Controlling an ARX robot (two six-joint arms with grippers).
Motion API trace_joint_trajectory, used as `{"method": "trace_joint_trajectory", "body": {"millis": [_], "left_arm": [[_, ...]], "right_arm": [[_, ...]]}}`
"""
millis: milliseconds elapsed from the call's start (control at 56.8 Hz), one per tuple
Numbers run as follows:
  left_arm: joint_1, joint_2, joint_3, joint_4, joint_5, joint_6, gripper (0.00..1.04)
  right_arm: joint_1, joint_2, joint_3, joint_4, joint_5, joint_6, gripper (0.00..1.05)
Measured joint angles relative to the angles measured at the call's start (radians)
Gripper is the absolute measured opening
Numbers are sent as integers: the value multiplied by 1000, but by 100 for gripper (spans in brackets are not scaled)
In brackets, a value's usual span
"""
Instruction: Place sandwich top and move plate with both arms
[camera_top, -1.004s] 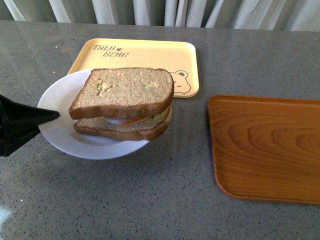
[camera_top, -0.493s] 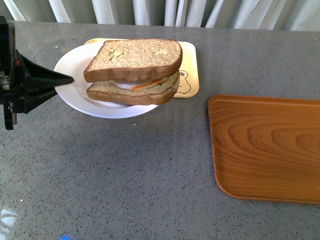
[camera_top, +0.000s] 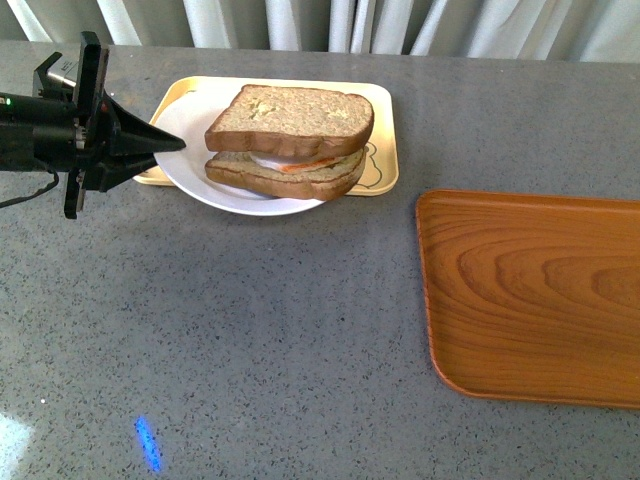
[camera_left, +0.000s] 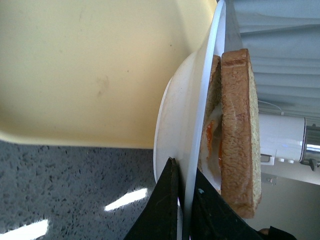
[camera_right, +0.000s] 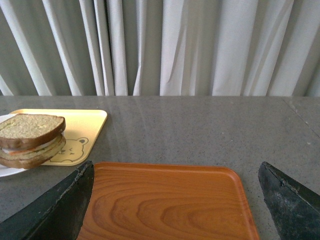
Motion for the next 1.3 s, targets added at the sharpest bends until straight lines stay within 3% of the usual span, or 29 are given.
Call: {"method": "trace_joint_trajectory", "body": {"millis": [546, 898, 1304], "left_arm": [[-11, 118, 227, -130, 9, 20, 2], [-14, 152, 265, -153, 13, 53, 2], [-21, 154, 278, -195, 28, 92, 59]], "right_arm": [[0, 0, 0, 0, 0, 0, 96], [0, 0, 0, 0, 0, 0, 96], [0, 0, 0, 0, 0, 0, 96]]}}
